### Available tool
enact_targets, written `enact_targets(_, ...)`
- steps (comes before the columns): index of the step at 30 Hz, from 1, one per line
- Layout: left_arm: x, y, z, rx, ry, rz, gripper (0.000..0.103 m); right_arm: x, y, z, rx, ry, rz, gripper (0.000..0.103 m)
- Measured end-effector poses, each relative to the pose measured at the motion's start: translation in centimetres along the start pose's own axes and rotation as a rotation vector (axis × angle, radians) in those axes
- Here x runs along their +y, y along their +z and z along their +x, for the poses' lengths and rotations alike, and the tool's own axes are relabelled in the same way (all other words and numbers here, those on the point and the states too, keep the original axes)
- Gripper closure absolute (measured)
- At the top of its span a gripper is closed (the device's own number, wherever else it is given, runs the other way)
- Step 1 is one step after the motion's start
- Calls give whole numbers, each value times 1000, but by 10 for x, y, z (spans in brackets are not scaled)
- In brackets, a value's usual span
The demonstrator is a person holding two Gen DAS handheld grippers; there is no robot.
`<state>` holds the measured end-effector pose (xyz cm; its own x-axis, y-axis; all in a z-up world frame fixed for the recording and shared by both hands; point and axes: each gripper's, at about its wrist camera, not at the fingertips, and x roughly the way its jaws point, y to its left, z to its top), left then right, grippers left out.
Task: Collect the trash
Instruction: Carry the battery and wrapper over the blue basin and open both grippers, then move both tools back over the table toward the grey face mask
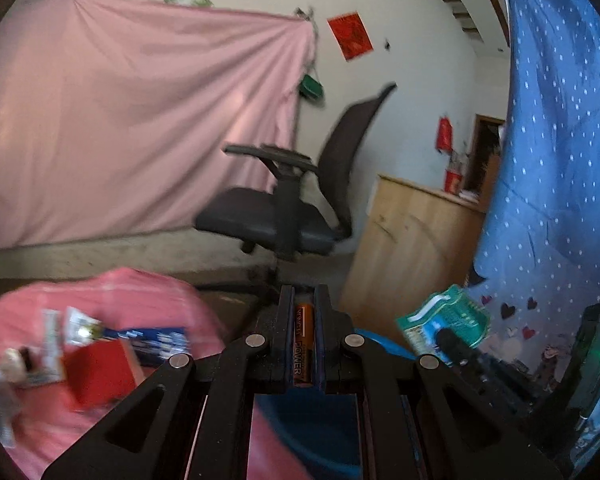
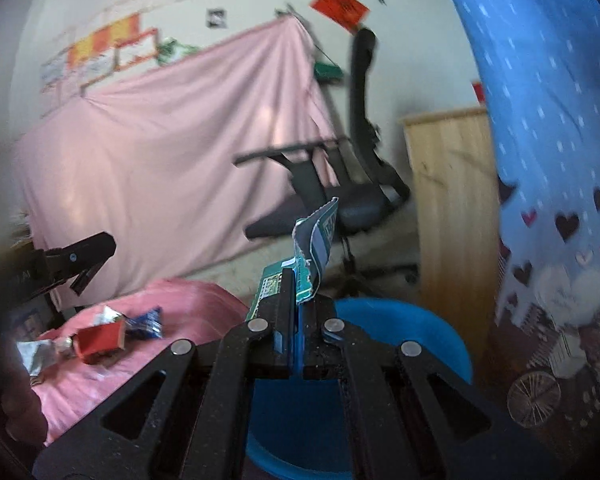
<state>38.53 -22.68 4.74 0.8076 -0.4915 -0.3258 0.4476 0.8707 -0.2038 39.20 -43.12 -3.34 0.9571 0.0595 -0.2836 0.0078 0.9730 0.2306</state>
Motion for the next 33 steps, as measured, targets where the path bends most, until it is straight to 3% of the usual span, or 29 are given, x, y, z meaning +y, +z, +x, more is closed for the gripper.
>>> enact_targets(12, -22, -34, 80, 306, -56, -38, 96, -46, -28, 43, 272, -11, 125, 75)
enact_targets(18, -15, -43, 98, 395, -52, -78, 95, -49, -33, 48, 317, -7, 140, 73)
enact_targets(20, -13, -45, 101, 420, -34, -80, 89, -50, -35, 49, 322, -13, 140, 66)
enact_targets(23, -9, -44, 98, 413, -30, -102, 78, -51, -34, 45, 312, -19, 151, 53)
enact_targets(28, -5, -38, 82, 364, -6, -101, 75, -49, -26, 40, 252, -30, 147, 42)
enact_targets(30, -4, -35, 70, 329, 12, -95, 73, -45, -21, 33, 206, -24, 137, 38)
enact_targets(33, 2, -31, 46, 252, 55, -93, 61, -38, -15, 21, 137, -9, 116, 28)
